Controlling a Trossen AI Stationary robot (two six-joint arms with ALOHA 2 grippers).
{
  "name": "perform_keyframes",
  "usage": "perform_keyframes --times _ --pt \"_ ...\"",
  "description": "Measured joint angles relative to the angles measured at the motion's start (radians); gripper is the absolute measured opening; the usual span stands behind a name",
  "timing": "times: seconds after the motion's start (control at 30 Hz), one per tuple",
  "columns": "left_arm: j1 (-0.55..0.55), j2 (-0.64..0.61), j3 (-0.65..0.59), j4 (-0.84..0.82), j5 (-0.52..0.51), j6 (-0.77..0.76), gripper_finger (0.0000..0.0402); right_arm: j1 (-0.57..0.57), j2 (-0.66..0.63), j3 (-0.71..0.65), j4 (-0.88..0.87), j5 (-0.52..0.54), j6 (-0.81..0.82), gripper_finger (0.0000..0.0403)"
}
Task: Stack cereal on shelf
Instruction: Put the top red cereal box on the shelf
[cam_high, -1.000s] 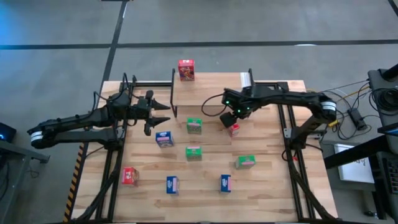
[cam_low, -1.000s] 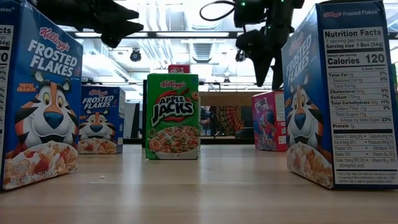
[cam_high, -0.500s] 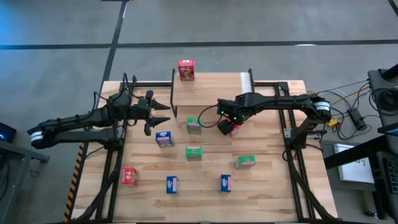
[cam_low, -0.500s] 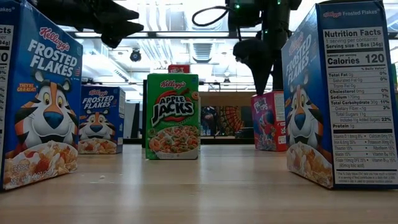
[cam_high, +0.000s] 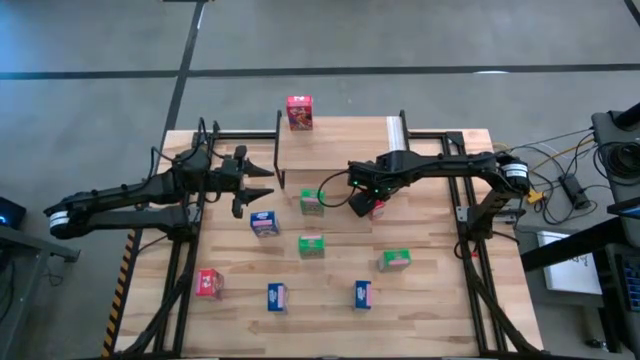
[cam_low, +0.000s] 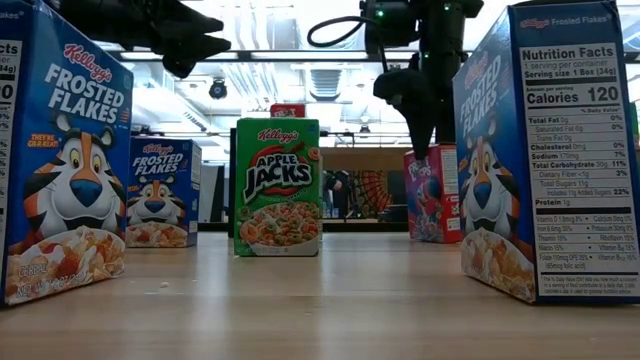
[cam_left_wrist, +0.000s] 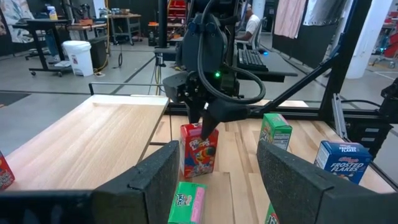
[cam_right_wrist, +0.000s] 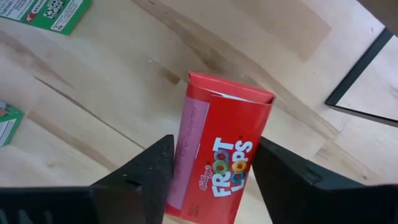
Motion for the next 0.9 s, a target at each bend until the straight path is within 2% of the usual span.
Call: perform_keyframes --times 0.3,0.47,0.63,0.8,0.9 --pt "0.000 0.000 0.000 -0.012 0.000 -0.001 0.0201 0.000 0.000 0.000 -0.001 -0.002 -0.002 0.0159" --pt "0.000 0.000 0.000 -0.014 0.000 -0.003 0.0201 0.000 -0.009 0.039 -0.005 -0.062 -0.036 0.0156" --pt "0.000 0.000 0.000 -0.014 0.000 -0.003 0.0201 0.000 -0.032 0.125 -0.005 -0.141 -0.100 0.0156" --pt "0.000 0.000 0.000 -0.014 0.000 -0.003 0.0201 0.000 -0.073 0.235 -0.007 -0.139 -0.154 0.0153" --pt "0.000 0.000 0.000 -0.014 0.000 -0.004 0.0201 -0.002 -0.088 0.304 -0.005 -0.078 -0.195 0.0153"
